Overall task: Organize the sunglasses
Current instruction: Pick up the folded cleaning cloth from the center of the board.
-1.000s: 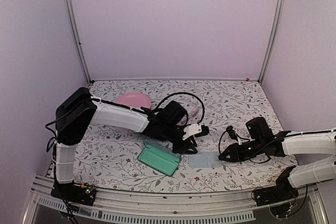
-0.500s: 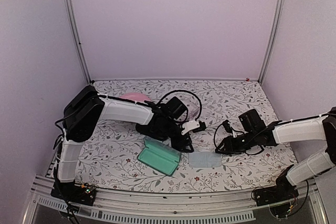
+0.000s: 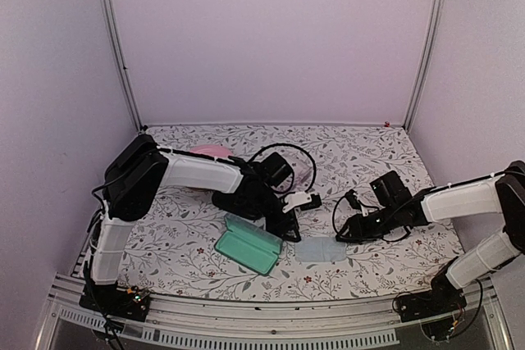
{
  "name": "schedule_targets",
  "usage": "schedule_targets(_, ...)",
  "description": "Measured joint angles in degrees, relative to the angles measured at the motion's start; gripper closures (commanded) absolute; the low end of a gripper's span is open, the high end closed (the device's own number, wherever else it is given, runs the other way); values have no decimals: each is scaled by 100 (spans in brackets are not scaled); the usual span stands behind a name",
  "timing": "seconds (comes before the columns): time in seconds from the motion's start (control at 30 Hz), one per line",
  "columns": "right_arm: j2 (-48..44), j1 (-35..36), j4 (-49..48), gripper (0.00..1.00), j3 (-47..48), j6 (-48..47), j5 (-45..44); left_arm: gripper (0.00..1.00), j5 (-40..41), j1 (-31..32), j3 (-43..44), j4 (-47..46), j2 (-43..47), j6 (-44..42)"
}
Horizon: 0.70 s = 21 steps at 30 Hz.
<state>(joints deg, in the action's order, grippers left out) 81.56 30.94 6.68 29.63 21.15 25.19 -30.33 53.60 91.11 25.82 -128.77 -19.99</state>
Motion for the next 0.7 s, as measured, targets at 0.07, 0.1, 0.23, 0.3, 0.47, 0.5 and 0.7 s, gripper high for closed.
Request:
schedule_targets(0.07, -33, -20, 35, 60, 0, -22, -9, 52, -31, 7, 0, 24, -2, -35)
schedule_targets(0.1, -55, -28, 50, 60, 0, -31, -17, 54, -35, 13, 0, 26, -4, -46)
schedule_targets(0.23, -127, -81, 101, 60, 2, -85, -63, 57, -31, 20, 50, 57, -44, -81)
schedule_targets(0.3, -122, -120, 125, 60, 2, -114, -70, 61, -28, 22, 92, 68, -74, -85)
schedule_targets(0.47, -33, -184, 131, 60, 13, -199, -55, 67, 20, 24, 133, 87, -105, -90)
schedule_targets(0.5, -9, -188, 133, 60, 37, -216, -39, 68, 24, 24, 140, 90, -111, -94)
schedule_targets(0.7, 170, -188, 13, 59, 116, -310, 131, 71, 39, 44, 177, 125, -133, -103)
